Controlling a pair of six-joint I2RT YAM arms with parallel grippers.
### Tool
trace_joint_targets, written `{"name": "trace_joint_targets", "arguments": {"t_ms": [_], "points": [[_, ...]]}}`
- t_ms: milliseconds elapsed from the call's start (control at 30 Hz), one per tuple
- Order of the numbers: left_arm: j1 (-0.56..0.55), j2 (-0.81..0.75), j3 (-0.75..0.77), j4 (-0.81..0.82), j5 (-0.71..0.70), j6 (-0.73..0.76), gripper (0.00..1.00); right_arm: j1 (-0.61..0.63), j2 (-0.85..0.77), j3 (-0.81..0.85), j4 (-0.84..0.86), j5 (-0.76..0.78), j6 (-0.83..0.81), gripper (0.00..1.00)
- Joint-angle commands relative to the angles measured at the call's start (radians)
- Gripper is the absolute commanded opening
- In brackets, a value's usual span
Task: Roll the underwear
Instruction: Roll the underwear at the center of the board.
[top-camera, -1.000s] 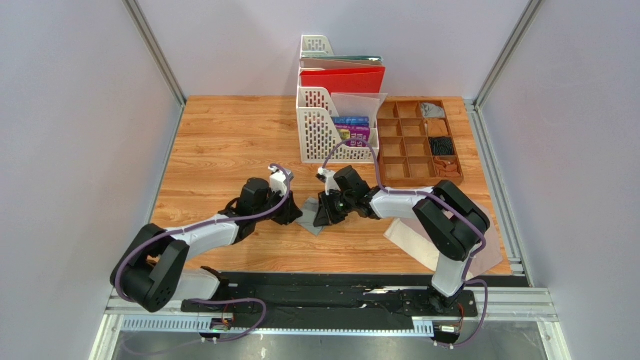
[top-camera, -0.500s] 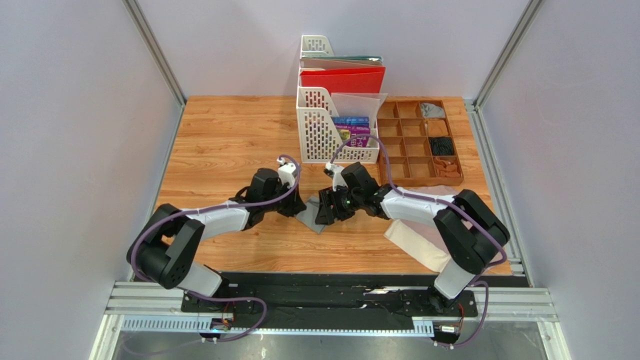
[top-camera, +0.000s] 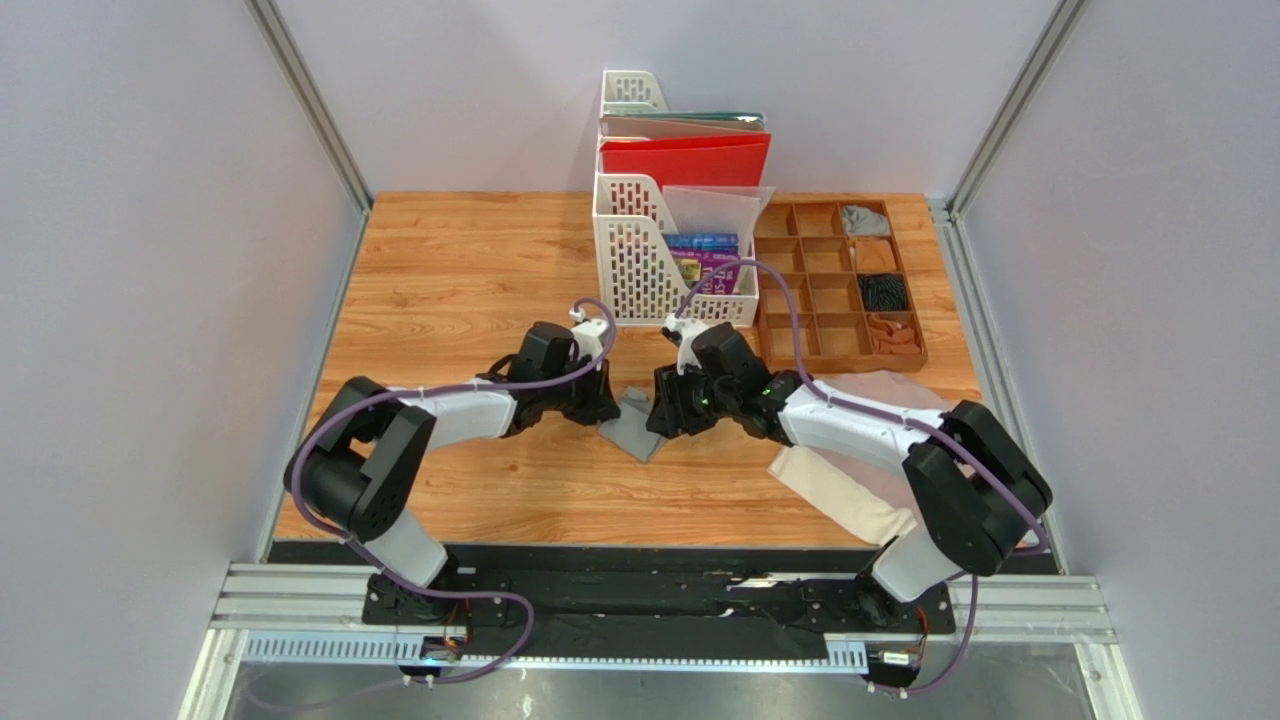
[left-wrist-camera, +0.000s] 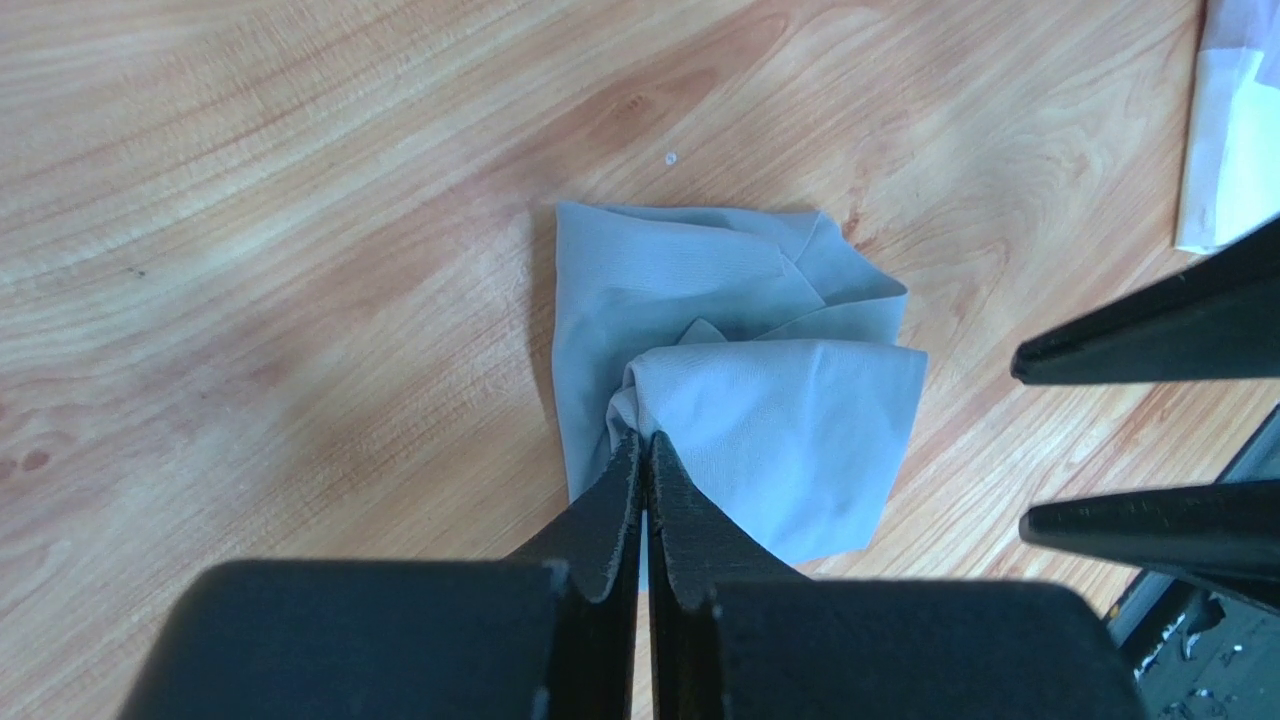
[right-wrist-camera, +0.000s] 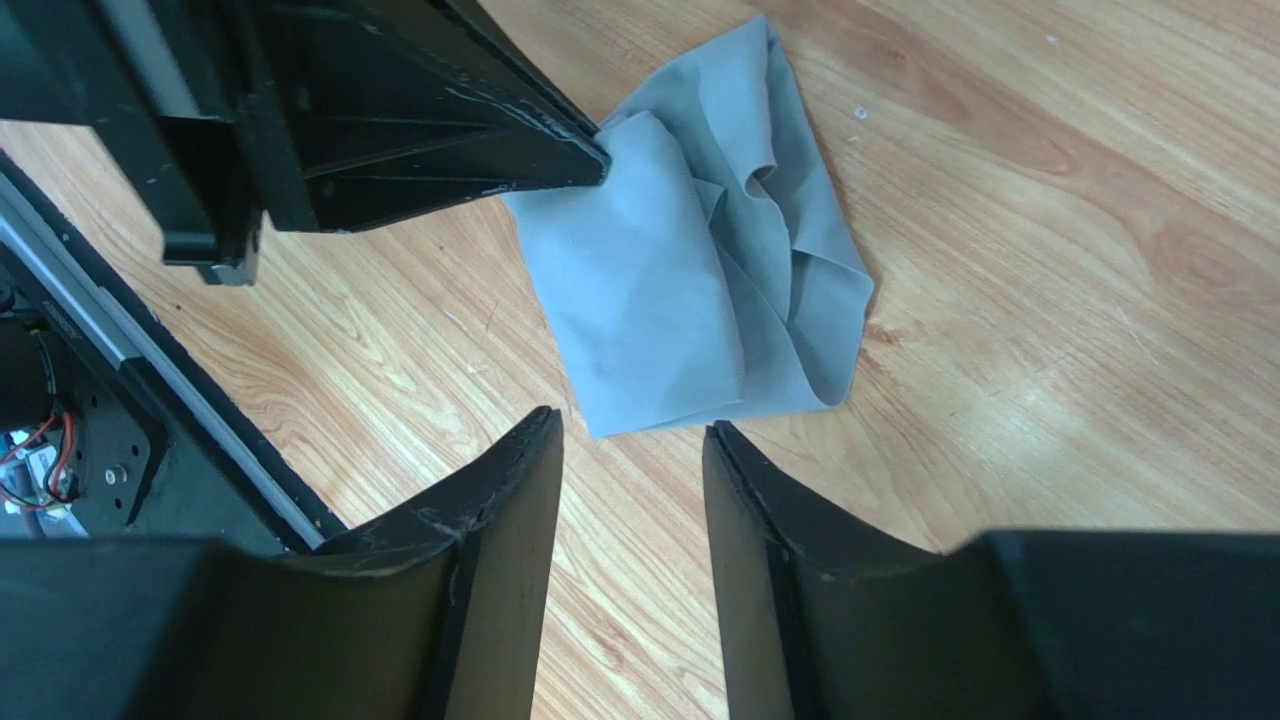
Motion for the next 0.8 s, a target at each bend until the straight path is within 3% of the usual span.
{"name": "trace_joint_targets", "arguments": {"t_ms": [0, 600, 700, 733, 767], "points": [[-0.004, 0.025, 0.042, -0.026, 0.044, 0.030, 0.00, 0.014, 0.011, 0.003, 0.090, 0.007, 0.015, 0.40], [-0.004, -0.002, 0.056, -0.081, 0.026, -0.006, 0.00, 0.022, 0.207, -0.003, 0.160, 0.038, 0.047, 0.37], [-0.004, -0.050, 0.059, -0.118, -0.010, -0.017, 0.16, 0.022, 0.216, 0.006, 0.156, 0.043, 0.045, 0.37], [-0.004, -0.077, 0.059, -0.129, -0.022, -0.022, 0.28, 0.022, 0.218, 0.006, 0.152, 0.047, 0.044, 0.37], [-0.004, -0.088, 0.058, -0.139, -0.034, -0.025, 0.32, 0.022, 0.218, 0.007, 0.147, 0.050, 0.042, 0.37]]}}
